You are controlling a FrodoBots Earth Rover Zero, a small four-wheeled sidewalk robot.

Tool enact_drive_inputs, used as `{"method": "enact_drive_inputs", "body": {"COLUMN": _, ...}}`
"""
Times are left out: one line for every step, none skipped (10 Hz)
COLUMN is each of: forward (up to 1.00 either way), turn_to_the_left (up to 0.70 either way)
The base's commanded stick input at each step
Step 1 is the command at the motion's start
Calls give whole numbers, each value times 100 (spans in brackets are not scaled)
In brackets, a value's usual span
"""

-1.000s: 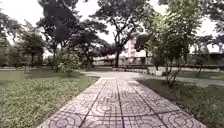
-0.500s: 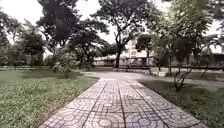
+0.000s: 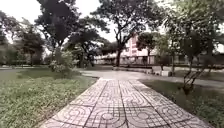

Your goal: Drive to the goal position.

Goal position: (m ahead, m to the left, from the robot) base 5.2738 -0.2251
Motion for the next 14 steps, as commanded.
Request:
{"method": "enact_drive_inputs", "body": {"forward": 70, "turn_to_the_left": 0}}
{"method": "enact_drive_inputs", "body": {"forward": 70, "turn_to_the_left": 0}}
{"method": "enact_drive_inputs", "body": {"forward": 70, "turn_to_the_left": 0}}
{"method": "enact_drive_inputs", "body": {"forward": 70, "turn_to_the_left": 0}}
{"method": "enact_drive_inputs", "body": {"forward": 70, "turn_to_the_left": 0}}
{"method": "enact_drive_inputs", "body": {"forward": 70, "turn_to_the_left": 0}}
{"method": "enact_drive_inputs", "body": {"forward": 70, "turn_to_the_left": 0}}
{"method": "enact_drive_inputs", "body": {"forward": 70, "turn_to_the_left": 0}}
{"method": "enact_drive_inputs", "body": {"forward": 70, "turn_to_the_left": 0}}
{"method": "enact_drive_inputs", "body": {"forward": 70, "turn_to_the_left": 0}}
{"method": "enact_drive_inputs", "body": {"forward": 70, "turn_to_the_left": 0}}
{"method": "enact_drive_inputs", "body": {"forward": 70, "turn_to_the_left": 0}}
{"method": "enact_drive_inputs", "body": {"forward": 70, "turn_to_the_left": 0}}
{"method": "enact_drive_inputs", "body": {"forward": 70, "turn_to_the_left": 0}}
